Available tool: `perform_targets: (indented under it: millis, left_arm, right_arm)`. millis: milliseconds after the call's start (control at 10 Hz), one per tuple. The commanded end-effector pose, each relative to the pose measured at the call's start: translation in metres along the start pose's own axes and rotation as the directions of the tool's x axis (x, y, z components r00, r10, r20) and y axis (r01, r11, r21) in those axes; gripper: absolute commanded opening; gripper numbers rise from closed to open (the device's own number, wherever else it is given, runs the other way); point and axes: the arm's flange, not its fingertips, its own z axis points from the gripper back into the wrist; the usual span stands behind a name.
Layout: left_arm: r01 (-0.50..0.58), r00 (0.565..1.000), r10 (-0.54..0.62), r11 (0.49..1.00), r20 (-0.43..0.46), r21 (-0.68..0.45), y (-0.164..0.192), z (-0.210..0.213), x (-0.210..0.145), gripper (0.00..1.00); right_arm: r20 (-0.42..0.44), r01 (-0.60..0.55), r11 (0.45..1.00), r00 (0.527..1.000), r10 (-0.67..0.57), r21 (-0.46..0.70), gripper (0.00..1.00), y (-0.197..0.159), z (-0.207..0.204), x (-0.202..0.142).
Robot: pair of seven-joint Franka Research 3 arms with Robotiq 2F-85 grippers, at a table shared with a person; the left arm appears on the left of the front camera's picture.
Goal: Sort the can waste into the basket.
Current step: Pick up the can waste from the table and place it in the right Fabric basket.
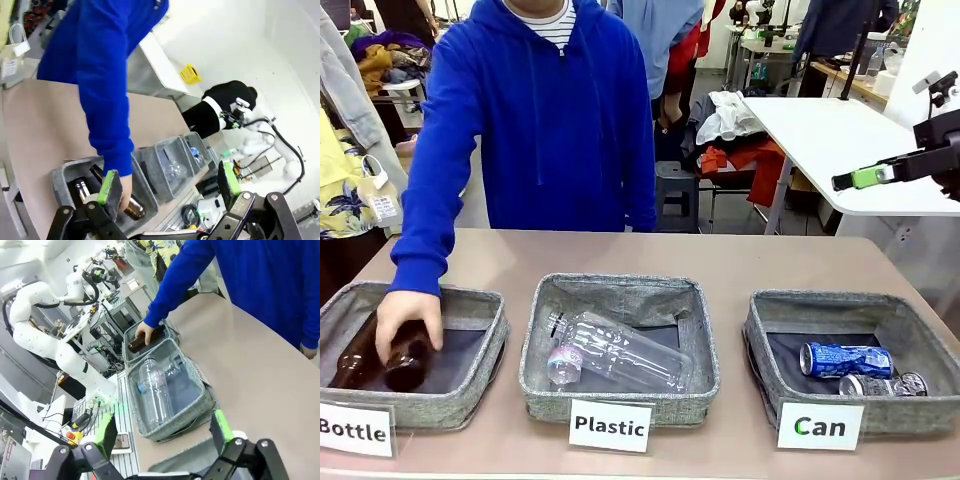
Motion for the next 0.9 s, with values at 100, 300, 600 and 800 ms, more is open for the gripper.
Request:
perform_targets:
  millis: [100,300,600,800]
  left_arm:
    - [-0.008,0.998,0.007,1.0,0.068,0.013,-0.007,-0.005,-0.007,1.0]
    - [0.004,0.998,-0.005,1.0,0.059,0.009,-0.012,-0.001,-0.01,1.0]
    - [0.002,1.0,-0.002,0.999,-0.001,0.044,-0.016,-0.017,-0.02,1.0]
    - [0.002,0.987,-0.001,1.0,-0.158,0.005,-0.014,-0.062,-0.017,1.0]
  right_arm:
    - [-0.007,0.011,1.0,1.0,-0.011,-0.021,1.0,0.002,0.002,0.0]
    - [-0.007,0.011,1.0,1.0,-0.011,-0.021,1.0,0.002,0.002,0.0]
    - [-0.007,0.011,1.0,1.0,-0.011,-0.021,1.0,0.002,0.002,0.0]
    - [-0.007,0.011,1.0,1.0,-0.011,-0.021,1.0,0.002,0.002,0.0]
